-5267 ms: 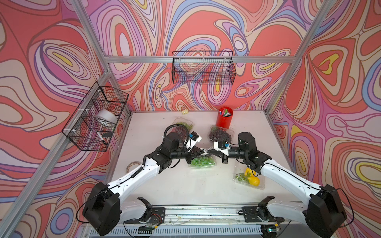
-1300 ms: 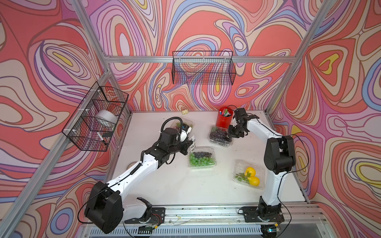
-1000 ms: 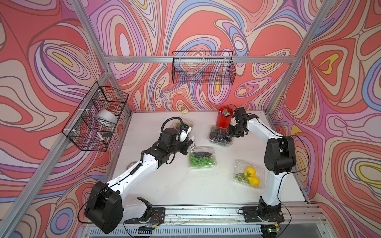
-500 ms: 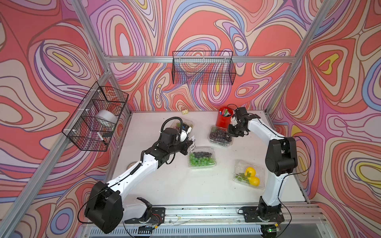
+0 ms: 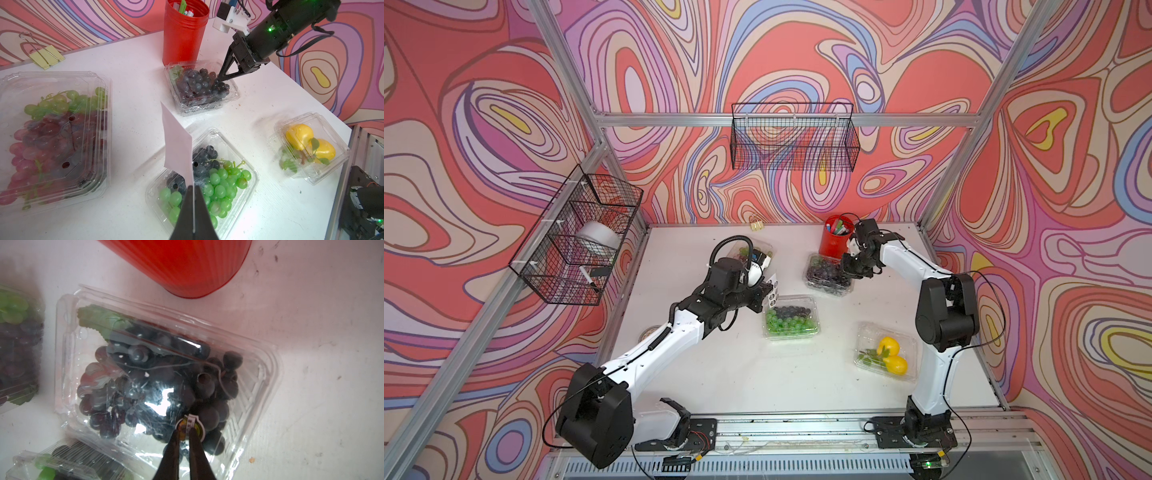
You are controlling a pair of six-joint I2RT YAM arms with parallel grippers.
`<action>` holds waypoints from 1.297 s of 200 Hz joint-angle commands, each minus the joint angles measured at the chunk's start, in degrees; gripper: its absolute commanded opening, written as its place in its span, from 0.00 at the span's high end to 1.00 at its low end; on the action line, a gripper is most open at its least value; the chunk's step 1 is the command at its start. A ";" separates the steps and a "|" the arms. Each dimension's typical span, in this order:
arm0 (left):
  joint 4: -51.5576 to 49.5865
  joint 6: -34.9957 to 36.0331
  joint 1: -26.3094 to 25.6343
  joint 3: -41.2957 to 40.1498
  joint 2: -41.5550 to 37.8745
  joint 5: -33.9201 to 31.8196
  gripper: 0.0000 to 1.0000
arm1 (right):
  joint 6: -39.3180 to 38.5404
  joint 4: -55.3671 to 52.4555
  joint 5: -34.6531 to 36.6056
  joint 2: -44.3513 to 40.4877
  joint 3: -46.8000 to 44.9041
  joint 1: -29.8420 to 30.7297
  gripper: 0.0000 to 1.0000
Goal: Label fruit boxes
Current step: Stick the label on the fruit box, then adjust the label sticker.
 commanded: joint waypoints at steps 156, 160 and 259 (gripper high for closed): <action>1.42 15.00 0.32 -0.86 -2.38 30.24 1.00 | -20.16 41.69 -48.30 -37.43 -35.54 0.90 0.49; 1.46 15.09 0.32 -0.77 -2.30 30.63 1.00 | -21.50 41.41 -49.26 -37.89 -35.95 1.08 0.48; 5.43 14.76 0.20 -1.74 -2.44 36.08 1.00 | -41.26 23.04 -56.25 -31.85 -27.50 8.91 0.40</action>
